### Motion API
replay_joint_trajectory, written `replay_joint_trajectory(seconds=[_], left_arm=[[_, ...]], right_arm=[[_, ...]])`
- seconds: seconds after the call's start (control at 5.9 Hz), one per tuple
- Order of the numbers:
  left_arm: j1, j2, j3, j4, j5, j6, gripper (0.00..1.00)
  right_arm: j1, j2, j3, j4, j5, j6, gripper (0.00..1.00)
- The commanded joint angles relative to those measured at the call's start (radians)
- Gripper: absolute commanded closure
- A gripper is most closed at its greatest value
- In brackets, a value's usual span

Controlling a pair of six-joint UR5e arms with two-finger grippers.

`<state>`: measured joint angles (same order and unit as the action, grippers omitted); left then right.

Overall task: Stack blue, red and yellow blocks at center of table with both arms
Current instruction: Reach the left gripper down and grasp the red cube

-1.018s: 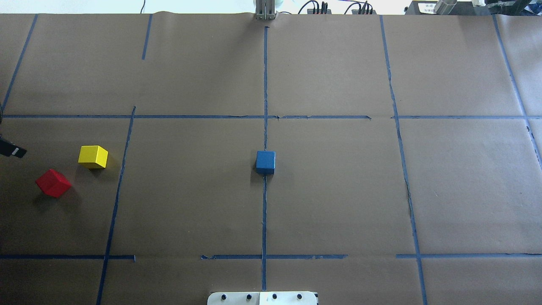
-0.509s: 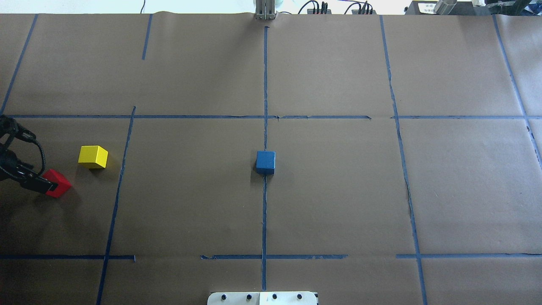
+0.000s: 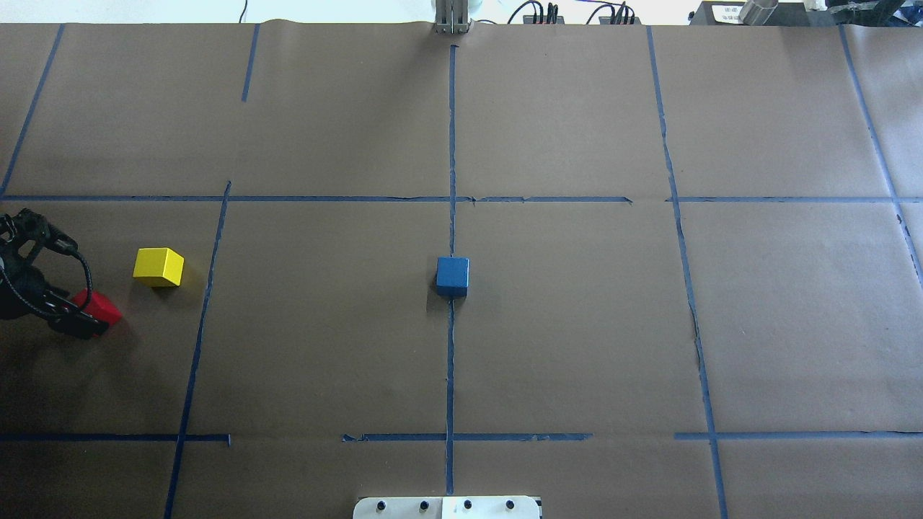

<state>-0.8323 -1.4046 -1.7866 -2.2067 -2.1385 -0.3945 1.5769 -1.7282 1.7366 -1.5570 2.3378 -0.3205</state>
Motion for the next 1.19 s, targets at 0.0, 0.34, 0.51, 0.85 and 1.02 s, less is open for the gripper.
replay_joint_trajectory(seconds=[0.0, 0.34, 0.51, 0.85, 1.02], left_arm=[[0.001, -0.014, 0.027, -0.001, 0.002, 0.000, 0.00], [0.005, -0.020, 0.056, 0.001, 0.000, 0.000, 0.00], [0.028, -0.031, 0.070, 0.002, 0.002, 0.000, 0.00], [0.028, -0.042, 0.075, 0.002, 0.002, 0.000, 0.75], [0.025, -0.043, 0.066, 0.002, 0.003, 0.000, 0.92]], right_arm=[[0.000, -0.001, 0.000, 0.000, 0.000, -0.002, 0.00], [0.000, -0.001, 0.000, 0.000, 0.000, -0.005, 0.00], [0.000, -0.002, 0.000, 0.000, 0.000, -0.005, 0.00], [0.000, -0.002, 0.000, 0.000, 0.000, -0.006, 0.00], [0.000, -0.004, 0.000, 0.000, 0.000, -0.005, 0.00]])
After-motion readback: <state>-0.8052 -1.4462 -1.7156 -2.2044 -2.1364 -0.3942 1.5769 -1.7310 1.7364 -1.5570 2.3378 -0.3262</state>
